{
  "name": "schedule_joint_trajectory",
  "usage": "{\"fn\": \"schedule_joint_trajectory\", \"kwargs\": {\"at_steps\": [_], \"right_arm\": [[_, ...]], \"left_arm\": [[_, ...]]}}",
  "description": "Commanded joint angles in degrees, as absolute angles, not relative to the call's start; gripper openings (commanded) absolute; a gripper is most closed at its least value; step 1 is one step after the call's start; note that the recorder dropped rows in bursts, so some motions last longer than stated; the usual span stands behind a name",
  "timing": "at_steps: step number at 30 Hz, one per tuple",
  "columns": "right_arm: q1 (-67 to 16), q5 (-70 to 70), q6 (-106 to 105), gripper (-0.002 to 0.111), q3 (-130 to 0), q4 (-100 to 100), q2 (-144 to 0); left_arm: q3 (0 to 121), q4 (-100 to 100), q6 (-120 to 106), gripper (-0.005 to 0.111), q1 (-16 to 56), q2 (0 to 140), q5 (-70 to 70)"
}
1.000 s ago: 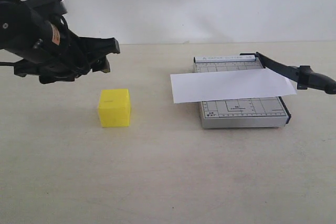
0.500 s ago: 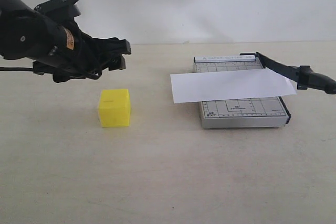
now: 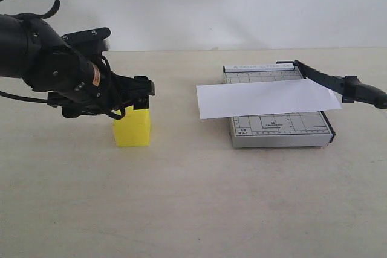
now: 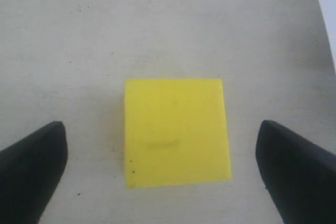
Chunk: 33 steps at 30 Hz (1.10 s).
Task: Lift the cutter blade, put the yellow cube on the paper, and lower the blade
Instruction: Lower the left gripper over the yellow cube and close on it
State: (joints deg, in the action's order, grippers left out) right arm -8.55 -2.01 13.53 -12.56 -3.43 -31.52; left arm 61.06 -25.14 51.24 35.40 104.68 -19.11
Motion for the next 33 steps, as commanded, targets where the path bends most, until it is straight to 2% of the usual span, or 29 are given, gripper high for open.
{"fn": "schedule_joint_trajectory", "kwargs": {"at_steps": [1,8,18,33], "right_arm": [[-8.59,-2.79,13.42,0.058,-12.49,-3.30,-31.20],[-8.59,-2.79,13.42,0.058,-12.49,-3.30,-31.20],[-8.59,-2.79,13.42,0.058,-12.49,-3.30,-31.20],[-8.59,-2.79,13.42,0.058,-12.49,-3.30,-31.20]], "left_arm": [[61.37,-25.28,51.92,0.091,35.24,106.42,-17.83],[64.17,-25.28,50.72,0.091,35.24,109.16,-17.21],[72.05,-24.61,43.46,0.091,35.24,113.05,-28.47],[72.19,-22.86,43.46,0.091,35.24,114.23,-26.42]]}}
